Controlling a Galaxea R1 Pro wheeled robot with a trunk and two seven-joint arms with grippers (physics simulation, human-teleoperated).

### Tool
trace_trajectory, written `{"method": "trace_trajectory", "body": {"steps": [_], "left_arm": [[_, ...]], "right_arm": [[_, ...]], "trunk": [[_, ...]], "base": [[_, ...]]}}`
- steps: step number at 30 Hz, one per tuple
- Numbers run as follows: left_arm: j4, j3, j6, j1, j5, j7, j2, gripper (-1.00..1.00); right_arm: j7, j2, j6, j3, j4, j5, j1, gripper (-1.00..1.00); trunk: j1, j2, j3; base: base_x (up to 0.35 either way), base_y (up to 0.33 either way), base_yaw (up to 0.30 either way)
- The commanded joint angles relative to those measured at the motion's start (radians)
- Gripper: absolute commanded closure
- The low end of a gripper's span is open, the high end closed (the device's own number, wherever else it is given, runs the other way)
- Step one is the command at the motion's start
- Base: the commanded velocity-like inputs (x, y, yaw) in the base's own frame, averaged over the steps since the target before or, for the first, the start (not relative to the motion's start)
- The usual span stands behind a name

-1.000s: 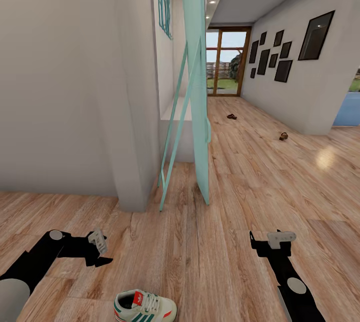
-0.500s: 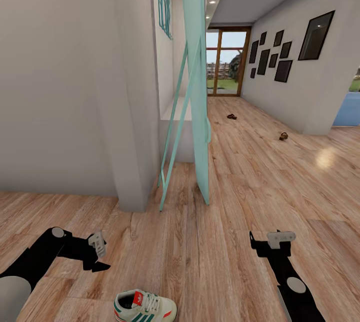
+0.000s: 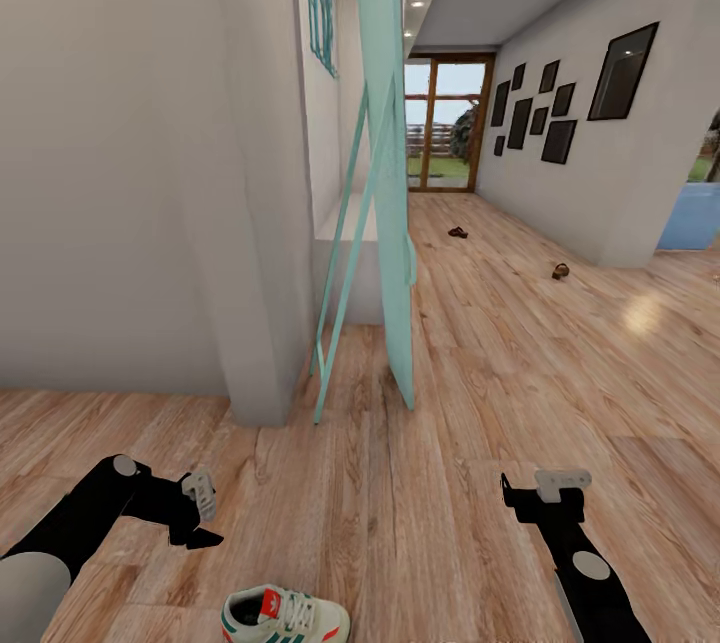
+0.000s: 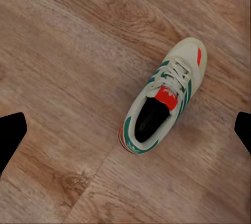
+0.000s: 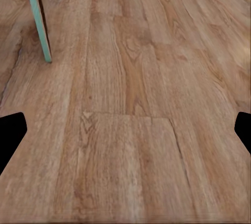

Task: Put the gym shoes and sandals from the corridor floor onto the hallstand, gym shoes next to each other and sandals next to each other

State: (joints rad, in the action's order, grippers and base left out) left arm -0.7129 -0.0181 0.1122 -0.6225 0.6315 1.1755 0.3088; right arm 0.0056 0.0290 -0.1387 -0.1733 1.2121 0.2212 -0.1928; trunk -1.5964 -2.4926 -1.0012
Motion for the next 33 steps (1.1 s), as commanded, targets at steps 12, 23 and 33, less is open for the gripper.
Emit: {"method": "trace_trajectory", "body": {"steps": [12,23,33], "left_arm": [[-0.002,-0.002,0.011,0.000,0.001,0.003,0.000,-1.00],[-0.002,0.003,0.014,0.005,0.001,-0.005,0.001,-1.00],[-0.053,0.002,-0.036,0.007,0.005,-0.037,-0.012,-1.00]], "right_arm": [[0.001,-0.002,-0.007,0.002,0.012,0.010,0.000,-1.00],[0.001,-0.003,-0.007,0.003,0.054,0.012,0.000,-1.00],[-0.001,-0.035,-0.002,-0.004,0.105,0.010,-0.002,-1.00]], "trunk": [[0.000,0.000,-0.002],[0.000,0.000,-0.003],[0.000,0.000,-0.003]], "base": [[0.000,0.000,-0.110],[0.000,0.000,-0.007],[0.000,0.000,0.000]]}}
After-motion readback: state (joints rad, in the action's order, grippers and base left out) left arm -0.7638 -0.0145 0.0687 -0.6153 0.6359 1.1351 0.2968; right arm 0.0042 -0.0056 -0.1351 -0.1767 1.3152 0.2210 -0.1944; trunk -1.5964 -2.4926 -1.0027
